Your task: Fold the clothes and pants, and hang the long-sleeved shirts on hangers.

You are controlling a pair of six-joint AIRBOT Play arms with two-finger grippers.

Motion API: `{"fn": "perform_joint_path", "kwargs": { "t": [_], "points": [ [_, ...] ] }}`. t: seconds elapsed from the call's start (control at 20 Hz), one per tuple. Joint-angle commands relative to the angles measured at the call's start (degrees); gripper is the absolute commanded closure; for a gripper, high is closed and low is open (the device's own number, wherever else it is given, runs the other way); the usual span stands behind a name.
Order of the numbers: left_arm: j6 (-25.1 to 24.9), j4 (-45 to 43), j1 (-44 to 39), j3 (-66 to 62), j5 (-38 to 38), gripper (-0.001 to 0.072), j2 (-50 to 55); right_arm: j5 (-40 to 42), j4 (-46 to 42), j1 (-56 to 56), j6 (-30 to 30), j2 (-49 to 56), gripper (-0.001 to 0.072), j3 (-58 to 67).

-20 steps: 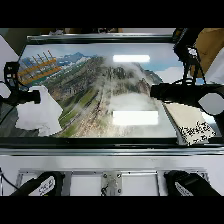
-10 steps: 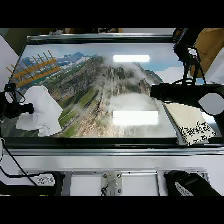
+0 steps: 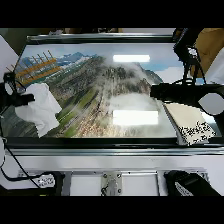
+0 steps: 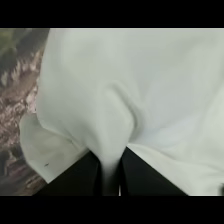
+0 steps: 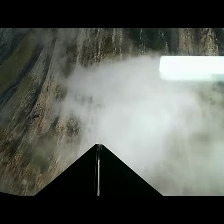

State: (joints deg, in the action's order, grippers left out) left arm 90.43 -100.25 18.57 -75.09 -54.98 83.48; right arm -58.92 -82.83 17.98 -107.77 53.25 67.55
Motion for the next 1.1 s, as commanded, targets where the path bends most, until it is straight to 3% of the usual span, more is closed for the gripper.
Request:
{"fn": "perform_joint_path", "kwargs": {
  "t": [0.0,0.25,0.45,0.65,0.9,0.95,1.0,1.05],
  "points": [
    [-0.04,5.01,-9.51,-9.11,-3.5,0.0693,-10.97,-0.02,0.0,0.04,0.0,-0.02,0.0697,0.0],
    [-0.07,5.84,-30.27,-16.26,-2.25,0.0694,-24.57,0.02,0.22,0.07,-0.04,-0.02,0.0697,0.0],
    [0.02,5.84,-44.68,-12.48,3.1,0.0694,-30.16,1.22,-0.22,-0.04,2.08,-0.2,0.0699,0.02],
    [4.68,5.97,-53.51,-4.7,3.15,0.0694,-28.48,2.62,-9.94,-0.98,4.52,-1.95,0.07,1.4],
    [7.13,8.57,-57.48,3.21,3.85,0.0692,-17.97,3.17,-10.43,-3.32,4.52,-2.89,0.07,1.42],
    [7.08,9.86,-56.89,3.13,3.85,0.0611,-15.61,3.19,-10.43,-3.32,4.52,-2.89,0.07,1.42],
    [7.19,10.56,-55.69,2.47,4.2,0.019,-13.44,3.19,-10.38,-3.28,4.52,-2.86,0.07,1.42],
    [8.61,10.51,-53.7,0.7,3.21,-0.0011,-11.43,3.19,-10.43,-3.26,4.52,-2.86,0.07,1.42]
  ]
}}
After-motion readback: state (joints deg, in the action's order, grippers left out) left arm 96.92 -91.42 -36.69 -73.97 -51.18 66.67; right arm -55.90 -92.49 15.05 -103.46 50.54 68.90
